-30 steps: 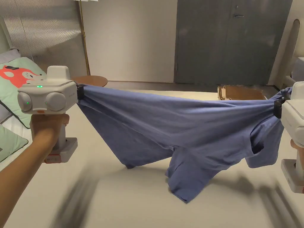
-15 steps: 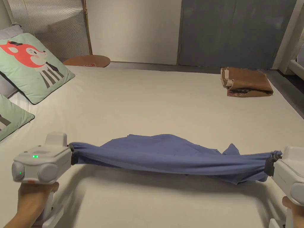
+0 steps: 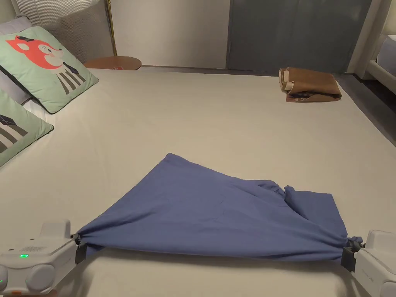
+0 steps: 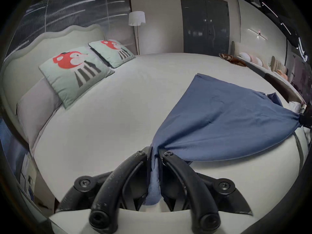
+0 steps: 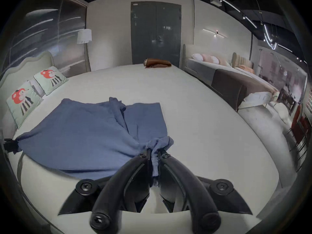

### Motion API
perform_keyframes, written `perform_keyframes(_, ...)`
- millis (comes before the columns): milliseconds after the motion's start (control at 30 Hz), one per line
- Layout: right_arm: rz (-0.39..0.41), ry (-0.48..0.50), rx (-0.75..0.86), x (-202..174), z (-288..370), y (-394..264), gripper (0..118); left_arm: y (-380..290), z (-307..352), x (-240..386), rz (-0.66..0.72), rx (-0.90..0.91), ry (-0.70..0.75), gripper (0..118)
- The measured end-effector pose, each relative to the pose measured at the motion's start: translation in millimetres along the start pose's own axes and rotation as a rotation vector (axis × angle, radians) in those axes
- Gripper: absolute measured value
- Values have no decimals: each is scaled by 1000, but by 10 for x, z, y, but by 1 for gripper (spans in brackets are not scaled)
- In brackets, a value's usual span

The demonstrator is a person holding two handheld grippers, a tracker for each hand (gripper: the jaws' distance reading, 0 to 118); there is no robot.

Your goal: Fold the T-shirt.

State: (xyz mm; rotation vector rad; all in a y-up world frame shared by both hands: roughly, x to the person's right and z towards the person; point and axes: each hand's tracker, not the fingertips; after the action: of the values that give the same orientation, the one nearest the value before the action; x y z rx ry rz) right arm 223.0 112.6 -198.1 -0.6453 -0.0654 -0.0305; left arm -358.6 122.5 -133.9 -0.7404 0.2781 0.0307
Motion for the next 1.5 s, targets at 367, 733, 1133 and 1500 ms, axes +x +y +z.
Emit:
perform_keyframes(367, 45, -12, -115, -109, 280, -628, 6, -517, 75, -156, 14, -96, 19, 3)
perform_keyframes(733, -16, 99, 132, -433, 682, 318, 105, 406, 475, 242, 178, 202, -70, 102)
perform_keyframes(1133, 63, 8, 589, -987, 1270, 1113, 97, 1381, 1166, 1018, 79, 686, -160, 102)
perform_keyframes(1500, 56, -11, 661, -965, 1298, 1170, 0, 1386, 1051, 1142, -36, 697, -180, 0)
